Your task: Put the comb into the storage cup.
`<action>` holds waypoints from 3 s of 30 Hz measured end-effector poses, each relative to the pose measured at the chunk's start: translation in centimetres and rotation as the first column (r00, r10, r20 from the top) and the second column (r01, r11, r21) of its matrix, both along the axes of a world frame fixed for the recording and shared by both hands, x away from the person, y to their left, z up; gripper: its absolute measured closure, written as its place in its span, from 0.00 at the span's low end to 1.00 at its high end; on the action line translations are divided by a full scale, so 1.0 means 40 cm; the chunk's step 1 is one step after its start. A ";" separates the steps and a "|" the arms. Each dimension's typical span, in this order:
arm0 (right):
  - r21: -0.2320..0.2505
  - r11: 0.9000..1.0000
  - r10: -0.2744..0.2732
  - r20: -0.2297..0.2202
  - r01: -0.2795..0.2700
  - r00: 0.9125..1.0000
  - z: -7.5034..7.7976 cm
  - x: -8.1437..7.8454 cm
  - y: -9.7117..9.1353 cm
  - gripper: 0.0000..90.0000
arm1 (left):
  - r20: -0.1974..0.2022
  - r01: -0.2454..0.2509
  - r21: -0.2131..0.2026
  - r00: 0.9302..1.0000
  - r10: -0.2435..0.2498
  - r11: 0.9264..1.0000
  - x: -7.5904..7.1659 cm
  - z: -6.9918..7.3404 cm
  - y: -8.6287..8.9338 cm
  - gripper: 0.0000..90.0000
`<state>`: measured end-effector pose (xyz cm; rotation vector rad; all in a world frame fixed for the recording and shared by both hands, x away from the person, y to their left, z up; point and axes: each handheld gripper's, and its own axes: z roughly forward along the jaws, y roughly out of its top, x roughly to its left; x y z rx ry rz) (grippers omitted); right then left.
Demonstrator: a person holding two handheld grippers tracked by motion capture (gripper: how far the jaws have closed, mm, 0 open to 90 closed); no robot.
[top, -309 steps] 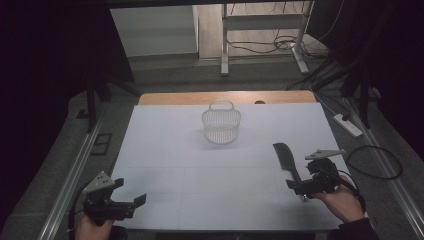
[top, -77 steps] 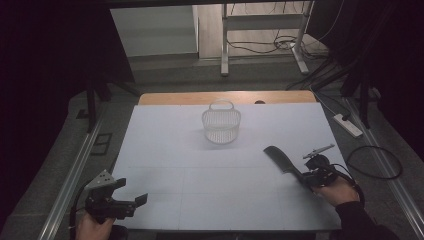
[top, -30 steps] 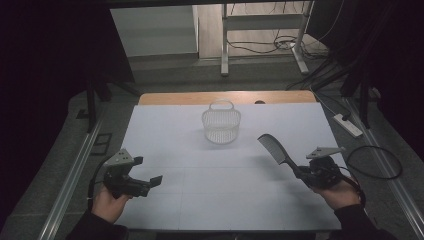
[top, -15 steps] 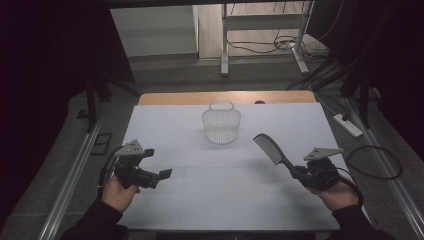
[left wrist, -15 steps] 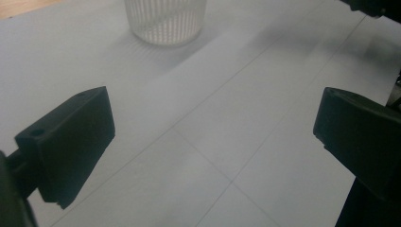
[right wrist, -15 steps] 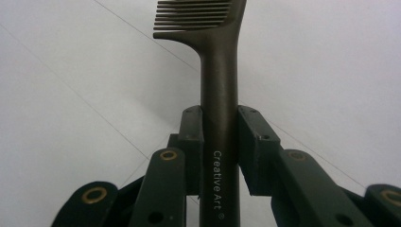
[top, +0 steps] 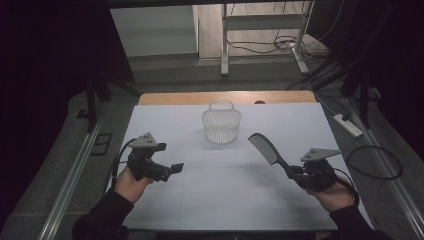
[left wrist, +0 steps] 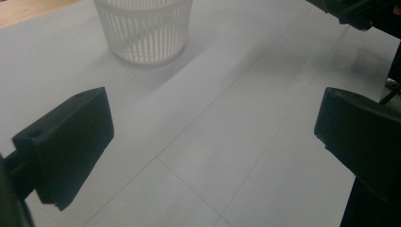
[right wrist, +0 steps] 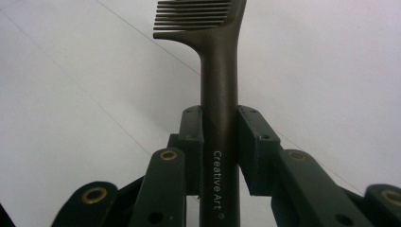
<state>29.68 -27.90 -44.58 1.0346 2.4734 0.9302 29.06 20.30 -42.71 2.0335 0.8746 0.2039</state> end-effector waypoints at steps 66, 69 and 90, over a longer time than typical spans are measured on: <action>0.039 0.973 0.220 0.132 -0.227 0.967 0.004 -0.061 0.195 0.80 | -0.106 0.104 -0.099 0.988 -0.115 0.990 0.105 0.034 -0.189 0.00; 0.033 0.969 0.240 0.140 -0.247 0.961 0.002 -0.068 0.205 0.80 | -0.118 0.110 -0.112 0.985 -0.124 0.988 0.107 0.034 -0.192 0.00; 0.013 0.942 0.326 0.202 -0.336 0.923 -0.001 -0.099 0.243 0.80 | -0.207 0.122 -0.204 0.964 -0.164 0.971 0.131 0.019 -0.198 0.00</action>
